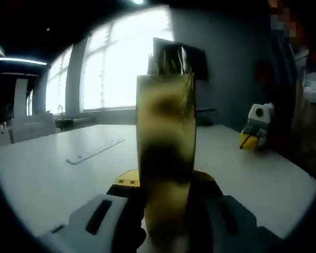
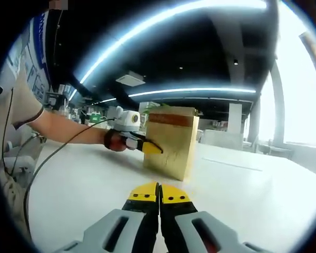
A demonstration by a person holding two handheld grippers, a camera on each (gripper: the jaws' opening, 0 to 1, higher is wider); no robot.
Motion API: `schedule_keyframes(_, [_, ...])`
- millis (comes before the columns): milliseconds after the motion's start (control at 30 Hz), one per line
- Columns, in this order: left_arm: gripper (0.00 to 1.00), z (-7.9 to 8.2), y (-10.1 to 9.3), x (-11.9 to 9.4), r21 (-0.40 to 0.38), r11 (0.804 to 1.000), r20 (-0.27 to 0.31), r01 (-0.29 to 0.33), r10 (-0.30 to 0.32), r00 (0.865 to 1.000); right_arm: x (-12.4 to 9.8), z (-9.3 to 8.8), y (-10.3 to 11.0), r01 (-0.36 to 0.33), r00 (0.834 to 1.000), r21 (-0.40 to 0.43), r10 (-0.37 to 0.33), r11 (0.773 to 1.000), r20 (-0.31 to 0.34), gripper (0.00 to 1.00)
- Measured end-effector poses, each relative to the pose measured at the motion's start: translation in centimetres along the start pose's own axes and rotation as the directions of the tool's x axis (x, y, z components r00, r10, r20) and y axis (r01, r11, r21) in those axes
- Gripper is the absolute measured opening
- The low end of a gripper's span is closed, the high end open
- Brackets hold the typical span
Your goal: Extract single mask from mask box in order stack masks on table
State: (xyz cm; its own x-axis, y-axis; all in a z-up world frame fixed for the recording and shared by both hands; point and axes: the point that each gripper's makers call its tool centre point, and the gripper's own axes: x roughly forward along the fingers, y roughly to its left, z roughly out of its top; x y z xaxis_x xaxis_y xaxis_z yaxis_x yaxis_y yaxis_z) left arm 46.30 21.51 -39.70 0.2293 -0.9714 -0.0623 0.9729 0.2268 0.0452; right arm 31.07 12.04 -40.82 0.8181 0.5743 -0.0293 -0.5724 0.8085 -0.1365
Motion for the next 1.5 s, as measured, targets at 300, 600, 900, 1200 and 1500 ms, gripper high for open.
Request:
schedule_keyframes(300, [0.20,0.2,-0.3,-0.3,0.002,1.000,0.011,-0.014,0.014,1.000,0.0,0.0,0.0,0.003,1.000,0.000,-0.003,1.000,0.002,0.00])
schedule_keyframes(600, [0.19,1.1,-1.4,-0.8,0.030,0.999,0.018,-0.039,0.038,0.999,0.0,0.1,0.0,0.002,1.000,-0.002,-0.002,1.000,0.001,0.00])
schedule_keyframes(900, [0.19,0.8,-1.8,-2.5,0.008,0.996,0.004,-0.093,0.093,0.996,0.0,0.1,-0.1,0.004,1.000,-0.004,-0.004,1.000,0.002,0.00])
schedule_keyframes(1200, [0.19,0.2,-2.7,-4.5,-0.009,0.987,-0.018,-0.162,0.162,0.987,0.0,0.2,0.2,0.002,1.000,-0.004,-0.002,1.000,0.005,0.00])
schedule_keyframes(1500, [0.19,0.1,-4.3,-5.9,-0.013,0.976,-0.045,-0.216,0.215,0.975,-0.1,0.4,0.3,-0.003,1.000,-0.003,0.003,1.000,0.010,0.00])
